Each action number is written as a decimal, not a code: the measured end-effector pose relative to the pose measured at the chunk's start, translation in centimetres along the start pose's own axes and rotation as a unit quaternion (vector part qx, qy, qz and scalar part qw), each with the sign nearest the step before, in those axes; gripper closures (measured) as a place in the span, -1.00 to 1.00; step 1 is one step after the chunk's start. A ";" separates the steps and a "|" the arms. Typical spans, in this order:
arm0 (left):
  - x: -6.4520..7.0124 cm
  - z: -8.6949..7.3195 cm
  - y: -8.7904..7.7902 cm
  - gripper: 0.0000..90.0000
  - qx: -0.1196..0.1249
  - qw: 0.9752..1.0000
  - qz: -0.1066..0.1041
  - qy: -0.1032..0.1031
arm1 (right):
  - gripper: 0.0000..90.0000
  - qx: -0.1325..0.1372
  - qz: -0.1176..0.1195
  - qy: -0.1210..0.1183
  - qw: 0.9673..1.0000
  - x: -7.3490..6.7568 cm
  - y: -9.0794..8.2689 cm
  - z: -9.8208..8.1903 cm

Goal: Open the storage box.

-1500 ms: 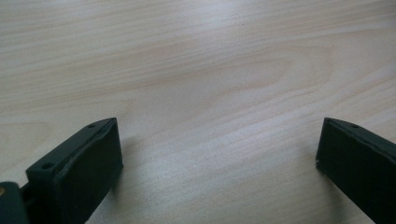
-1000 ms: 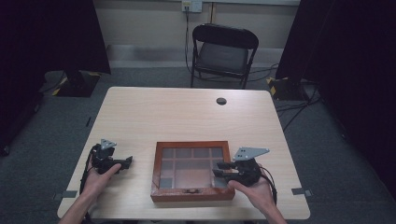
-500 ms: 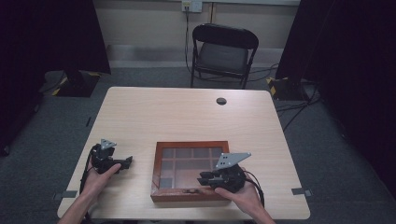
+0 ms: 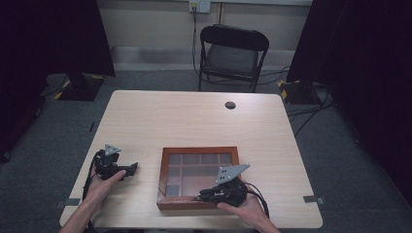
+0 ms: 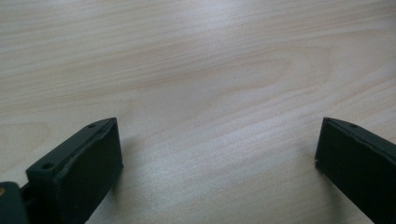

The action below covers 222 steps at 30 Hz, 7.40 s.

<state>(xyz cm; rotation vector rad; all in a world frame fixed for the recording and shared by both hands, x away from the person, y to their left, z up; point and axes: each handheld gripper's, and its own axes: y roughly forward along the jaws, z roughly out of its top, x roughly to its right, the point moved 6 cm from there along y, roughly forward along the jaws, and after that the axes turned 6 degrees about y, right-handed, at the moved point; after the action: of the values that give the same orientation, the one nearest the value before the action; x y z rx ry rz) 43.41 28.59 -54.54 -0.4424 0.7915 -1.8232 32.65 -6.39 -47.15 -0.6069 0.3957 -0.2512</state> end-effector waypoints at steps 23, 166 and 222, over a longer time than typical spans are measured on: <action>0.0 0.1 -0.6 -0.67 0.006 1.000 -0.010 0.002 | 0.82 -0.020 -0.009 -0.026 0.999 -0.1 0.5 -0.2; 10.3 8.9 -6.8 -0.20 0.162 0.946 -0.264 0.092 | -0.16 0.122 -0.112 0.022 0.986 5.7 -8.6 4.2; 9.8 11.9 -3.9 -0.08 0.171 0.941 -0.282 0.070 | -0.08 0.150 -0.119 0.082 0.978 11.2 -8.2 5.3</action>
<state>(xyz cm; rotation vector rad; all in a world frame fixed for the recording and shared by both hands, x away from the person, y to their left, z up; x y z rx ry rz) 44.47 16.78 -43.97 -0.3328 0.4415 -2.4973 43.99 -14.08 -41.51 -0.3364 0.4341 -0.5816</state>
